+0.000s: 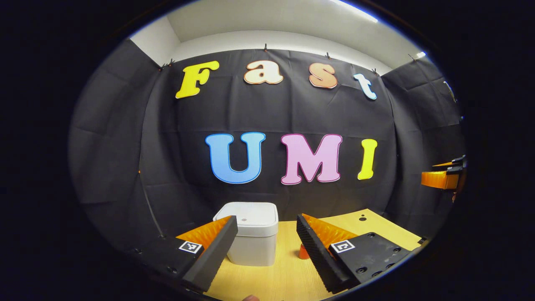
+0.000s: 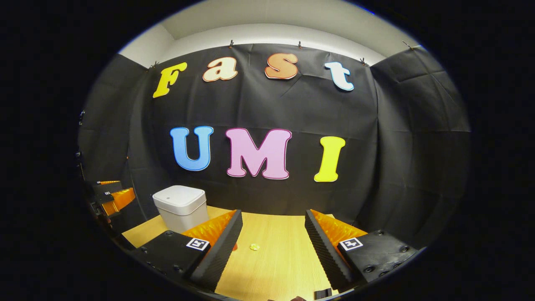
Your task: Press the lid of the desktop garbage bin to open it, pick up the crumpled paper on the desktop and throw it into the bin, then pick up the pop can on the desktop and drop it into the bin, and finally close the garbage bin lid.
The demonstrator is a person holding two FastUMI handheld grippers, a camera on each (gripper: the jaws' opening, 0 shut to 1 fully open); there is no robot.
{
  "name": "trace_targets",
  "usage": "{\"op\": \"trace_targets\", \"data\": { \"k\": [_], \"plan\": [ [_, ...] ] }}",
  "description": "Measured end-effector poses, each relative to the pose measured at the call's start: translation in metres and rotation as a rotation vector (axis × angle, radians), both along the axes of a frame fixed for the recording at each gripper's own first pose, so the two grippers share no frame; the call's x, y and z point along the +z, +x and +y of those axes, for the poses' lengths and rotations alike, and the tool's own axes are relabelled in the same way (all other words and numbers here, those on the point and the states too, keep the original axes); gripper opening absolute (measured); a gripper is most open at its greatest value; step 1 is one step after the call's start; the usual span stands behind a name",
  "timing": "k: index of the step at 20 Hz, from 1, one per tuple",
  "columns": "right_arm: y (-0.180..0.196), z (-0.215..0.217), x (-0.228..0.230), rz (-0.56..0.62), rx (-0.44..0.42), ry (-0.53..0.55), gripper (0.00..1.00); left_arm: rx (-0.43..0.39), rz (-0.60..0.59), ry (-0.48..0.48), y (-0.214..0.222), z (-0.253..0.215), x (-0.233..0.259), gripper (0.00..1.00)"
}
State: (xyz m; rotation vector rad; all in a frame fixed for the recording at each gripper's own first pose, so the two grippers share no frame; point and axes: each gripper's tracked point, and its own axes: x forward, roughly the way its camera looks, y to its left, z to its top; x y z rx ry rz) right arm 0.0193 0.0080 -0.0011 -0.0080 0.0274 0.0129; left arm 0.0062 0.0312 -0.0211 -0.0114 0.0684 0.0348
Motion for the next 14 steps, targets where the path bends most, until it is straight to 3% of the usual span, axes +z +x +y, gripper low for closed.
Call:
{"op": "trace_targets", "data": {
  "k": [11, 14],
  "plan": [
    [0.014, 0.027, 0.003, 0.011, 0.016, -0.006, 0.96, -0.048, -0.003, 0.013, 0.014, 0.013, -0.001, 0.96],
    [0.012, 0.037, 0.005, 0.002, 0.025, -0.018, 0.96, -0.084, -0.024, 0.037, 0.016, 0.012, 0.006, 0.88]
  ]
}}
